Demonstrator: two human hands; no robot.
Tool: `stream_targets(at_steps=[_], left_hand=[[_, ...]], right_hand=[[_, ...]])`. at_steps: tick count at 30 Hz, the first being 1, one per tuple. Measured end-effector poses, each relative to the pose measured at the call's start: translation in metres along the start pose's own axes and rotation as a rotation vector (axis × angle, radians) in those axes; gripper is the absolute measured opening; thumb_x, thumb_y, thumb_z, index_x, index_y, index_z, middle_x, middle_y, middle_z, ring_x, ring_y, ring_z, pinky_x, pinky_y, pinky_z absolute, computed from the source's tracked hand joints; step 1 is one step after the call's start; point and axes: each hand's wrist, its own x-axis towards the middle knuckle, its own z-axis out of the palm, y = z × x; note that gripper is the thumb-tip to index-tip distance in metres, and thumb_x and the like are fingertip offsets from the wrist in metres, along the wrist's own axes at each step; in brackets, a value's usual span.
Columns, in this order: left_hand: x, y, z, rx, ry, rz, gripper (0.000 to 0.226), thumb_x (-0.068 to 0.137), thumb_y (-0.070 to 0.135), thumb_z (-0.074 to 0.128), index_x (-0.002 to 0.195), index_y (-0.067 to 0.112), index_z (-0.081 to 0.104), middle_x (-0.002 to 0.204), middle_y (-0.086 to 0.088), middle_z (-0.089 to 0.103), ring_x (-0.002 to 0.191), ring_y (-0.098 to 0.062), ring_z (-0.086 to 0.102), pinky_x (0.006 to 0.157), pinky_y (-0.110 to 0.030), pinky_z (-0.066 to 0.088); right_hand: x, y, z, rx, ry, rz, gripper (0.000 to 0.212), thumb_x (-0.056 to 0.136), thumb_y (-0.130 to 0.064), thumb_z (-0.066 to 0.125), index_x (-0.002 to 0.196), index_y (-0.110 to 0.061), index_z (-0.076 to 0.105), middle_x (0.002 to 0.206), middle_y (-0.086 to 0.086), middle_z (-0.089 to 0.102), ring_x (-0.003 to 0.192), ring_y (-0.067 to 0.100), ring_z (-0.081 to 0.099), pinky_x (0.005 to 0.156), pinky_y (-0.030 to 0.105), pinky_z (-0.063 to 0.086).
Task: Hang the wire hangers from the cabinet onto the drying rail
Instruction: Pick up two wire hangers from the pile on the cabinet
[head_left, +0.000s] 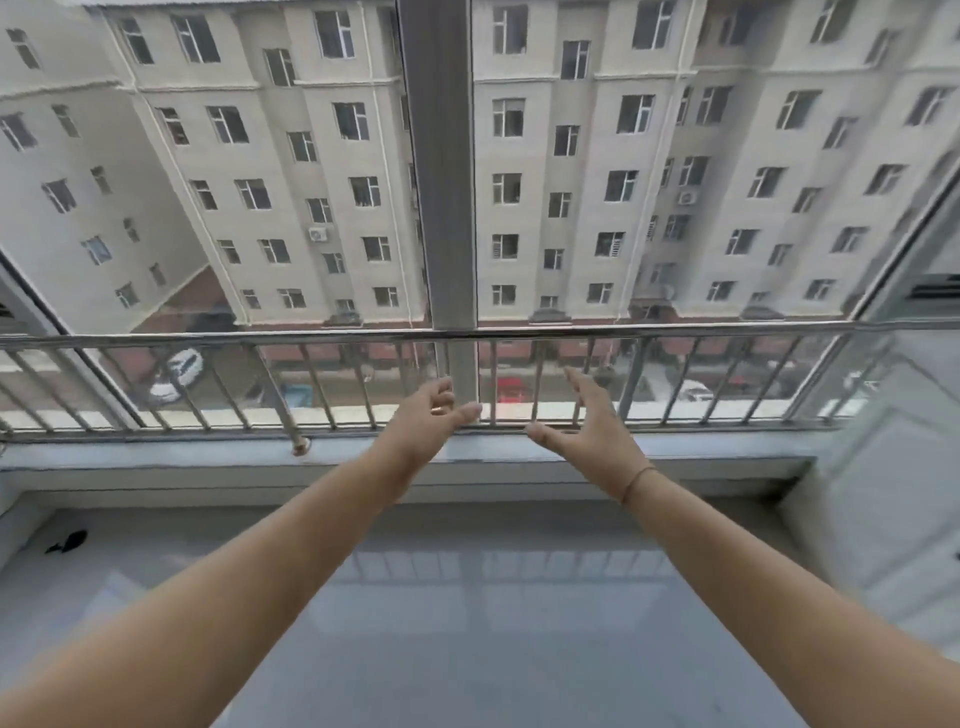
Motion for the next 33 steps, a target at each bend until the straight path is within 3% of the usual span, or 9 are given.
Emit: stream_targets(at_steps=[3, 5, 9, 14, 24, 27, 30, 33], left_hand=[[0.0, 0.008, 0.065, -0.004, -0.113, 0.004, 0.07, 0.087, 0.024, 0.065, 0.146, 0.012, 0.029, 0.145, -0.011, 0.04, 0.122, -0.017, 0.047, 0.093, -0.025, 0.036], [-0.001, 0.012, 0.106, -0.001, -0.178, 0.008, 0.071, 0.087, 0.022, 0.065, 0.147, 0.013, 0.028, 0.148, -0.012, 0.037, 0.126, -0.017, 0.044, 0.099, -0.025, 0.035], [-0.001, 0.021, 0.183, 0.083, -0.272, 0.028, 0.076, 0.083, 0.033, 0.068, 0.147, 0.019, 0.028, 0.15, -0.008, 0.036, 0.135, -0.022, 0.037, 0.114, -0.041, 0.03], [-0.007, 0.037, 0.277, 0.126, -0.364, 0.062, 0.079, 0.081, 0.035, 0.07, 0.147, 0.021, 0.028, 0.149, -0.006, 0.037, 0.137, -0.021, 0.034, 0.112, -0.035, 0.03], [0.007, 0.069, 0.426, 0.276, -0.54, 0.187, 0.079, 0.079, 0.041, 0.07, 0.145, 0.022, 0.031, 0.148, 0.002, 0.039, 0.135, -0.014, 0.037, 0.109, -0.029, 0.03], [0.024, 0.078, 0.469, 0.329, -0.596, 0.236, 0.074, 0.08, 0.039, 0.07, 0.143, 0.019, 0.035, 0.145, 0.002, 0.042, 0.131, -0.014, 0.04, 0.105, -0.025, 0.03], [0.045, 0.09, 0.514, 0.338, -0.658, 0.276, 0.074, 0.08, 0.035, 0.071, 0.142, 0.017, 0.037, 0.145, 0.001, 0.042, 0.132, -0.014, 0.04, 0.11, -0.029, 0.03], [0.065, 0.11, 0.563, 0.339, -0.745, 0.304, 0.066, 0.082, 0.027, 0.071, 0.138, 0.011, 0.041, 0.138, 0.006, 0.047, 0.121, -0.007, 0.046, 0.099, -0.013, 0.034]], right_hand=[[-0.025, 0.04, -0.049, -0.021, 0.055, 0.079, 0.084, 0.075, -0.038, 0.073, 0.143, -0.023, 0.027, 0.146, -0.001, 0.03, 0.135, 0.016, 0.03, 0.114, 0.037, 0.026], [-0.045, 0.066, -0.08, -0.037, 0.077, 0.145, 0.087, 0.075, -0.041, 0.072, 0.145, -0.022, 0.025, 0.148, -0.002, 0.028, 0.133, 0.013, 0.03, 0.112, 0.032, 0.026], [-0.086, 0.117, -0.142, -0.053, 0.123, 0.238, 0.087, 0.076, -0.043, 0.07, 0.146, -0.025, 0.021, 0.151, -0.001, 0.023, 0.139, 0.016, 0.024, 0.114, 0.036, 0.024], [-0.127, 0.163, -0.208, -0.047, 0.239, 0.332, 0.086, 0.076, -0.044, 0.07, 0.145, -0.028, 0.022, 0.15, 0.0, 0.024, 0.139, 0.02, 0.023, 0.115, 0.042, 0.024], [-0.175, 0.241, -0.297, 0.069, 0.525, 0.517, 0.073, 0.081, -0.033, 0.068, 0.142, -0.02, 0.029, 0.144, 0.001, 0.032, 0.133, 0.015, 0.034, 0.106, 0.026, 0.03], [-0.181, 0.265, -0.322, 0.057, 0.622, 0.569, 0.07, 0.081, -0.033, 0.068, 0.139, -0.019, 0.032, 0.142, 0.002, 0.034, 0.132, 0.016, 0.036, 0.104, 0.026, 0.032], [-0.183, 0.287, -0.354, 0.034, 0.705, 0.631, 0.069, 0.08, -0.031, 0.069, 0.138, -0.017, 0.034, 0.141, 0.005, 0.035, 0.131, 0.019, 0.037, 0.104, 0.028, 0.032], [-0.184, 0.307, -0.391, 0.012, 0.8, 0.678, 0.068, 0.08, -0.028, 0.069, 0.137, -0.015, 0.035, 0.139, 0.007, 0.036, 0.129, 0.02, 0.038, 0.105, 0.029, 0.032]])
